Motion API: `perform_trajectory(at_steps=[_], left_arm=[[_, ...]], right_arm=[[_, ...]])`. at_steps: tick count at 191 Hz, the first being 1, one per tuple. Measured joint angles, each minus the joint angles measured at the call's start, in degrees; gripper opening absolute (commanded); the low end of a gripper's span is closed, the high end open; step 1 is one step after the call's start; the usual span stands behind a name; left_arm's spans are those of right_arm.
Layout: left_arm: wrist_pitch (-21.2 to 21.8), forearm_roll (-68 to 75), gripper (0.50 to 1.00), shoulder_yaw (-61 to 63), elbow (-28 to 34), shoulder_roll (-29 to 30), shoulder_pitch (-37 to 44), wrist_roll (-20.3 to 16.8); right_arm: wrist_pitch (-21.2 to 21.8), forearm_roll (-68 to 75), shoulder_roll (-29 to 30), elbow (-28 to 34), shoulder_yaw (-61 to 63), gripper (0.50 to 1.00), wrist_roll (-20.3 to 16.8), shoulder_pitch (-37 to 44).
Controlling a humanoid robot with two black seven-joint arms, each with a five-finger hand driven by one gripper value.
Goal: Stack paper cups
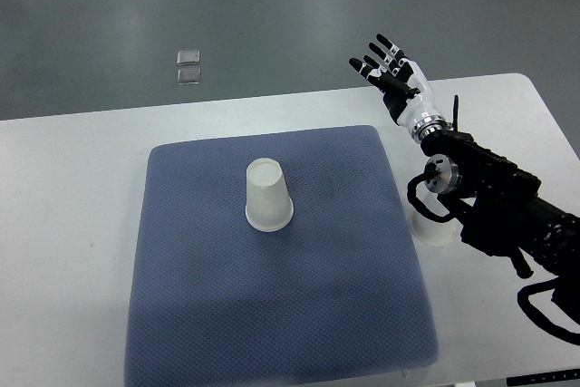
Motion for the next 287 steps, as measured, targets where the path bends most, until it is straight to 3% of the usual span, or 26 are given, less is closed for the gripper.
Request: perform_trajectory(at_steps=[287], left_arm=[[-0.8, -0.1, 1.000, -0.1, -0.7, 0.0, 0.7, 0.0]], right_arm=[[-0.1, 0.6, -0.5, 0.9, 0.2, 0.917, 0.0, 0.0]])
